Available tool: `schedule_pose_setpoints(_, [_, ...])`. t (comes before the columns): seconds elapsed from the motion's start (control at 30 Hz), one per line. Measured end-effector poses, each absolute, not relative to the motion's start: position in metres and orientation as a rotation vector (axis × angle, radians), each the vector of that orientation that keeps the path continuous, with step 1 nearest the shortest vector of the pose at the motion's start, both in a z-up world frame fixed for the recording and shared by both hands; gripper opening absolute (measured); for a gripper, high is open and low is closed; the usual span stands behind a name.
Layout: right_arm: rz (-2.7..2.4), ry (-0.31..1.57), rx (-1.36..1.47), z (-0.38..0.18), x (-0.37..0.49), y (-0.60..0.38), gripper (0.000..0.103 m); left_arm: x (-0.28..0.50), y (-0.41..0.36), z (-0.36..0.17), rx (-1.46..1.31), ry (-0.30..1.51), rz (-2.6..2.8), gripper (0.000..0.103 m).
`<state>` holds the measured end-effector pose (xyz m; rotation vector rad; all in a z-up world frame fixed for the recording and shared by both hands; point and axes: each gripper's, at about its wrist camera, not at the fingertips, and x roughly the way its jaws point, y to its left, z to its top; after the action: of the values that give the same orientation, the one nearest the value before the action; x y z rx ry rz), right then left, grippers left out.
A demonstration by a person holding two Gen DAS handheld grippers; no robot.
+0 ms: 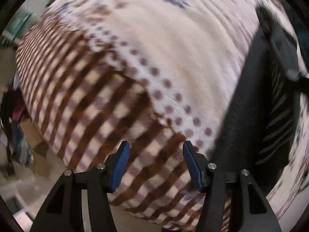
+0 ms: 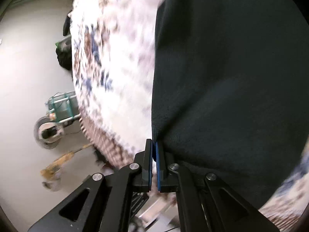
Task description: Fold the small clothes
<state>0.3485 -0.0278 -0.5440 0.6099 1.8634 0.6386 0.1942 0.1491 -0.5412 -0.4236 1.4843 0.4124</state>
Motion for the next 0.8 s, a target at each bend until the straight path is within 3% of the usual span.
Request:
schedule_pose_setpoints(0.13, [0.738, 2.011, 0.812, -0.565, 0.342, -0.008, 0.008, 0.173, 0.159, -0.523, -0.524, 1.434, 0.434, 0.055])
schedule_pose_setpoints(0.4, [0.713, 1.846, 0.571, -0.524, 0.364, -0.048, 0.010, 0.165, 0.135, -0.506, -0.578, 1.405, 0.342, 0.055])
schedule_pose_setpoints(0.47, [0.692, 1.837, 0.467, -0.519, 0.361, -0.064, 0.017, 0.166, 0.117, -0.504, -0.527, 1.404, 0.335, 0.055])
schedule_pose_setpoints(0.53, [0.687, 1.851, 0.428, -0.523, 0.354, -0.081, 0.038, 0.174, 0.105, -0.506, -0.498, 1.418, 0.330, 0.055])
schedule_pose_setpoints(0.6, [0.640, 1.854, 0.384, -0.528, 0.346, -0.099, 0.045, 0.183, 0.097, -0.508, -0.513, 1.430, 0.304, 0.055])
schedule_pose_setpoints(0.8, [0.437, 1.825, 0.351, -0.561, 0.337, -0.163, 0.045, 0.213, 0.027, -0.510, -0.584, 1.411, 0.143, 0.055])
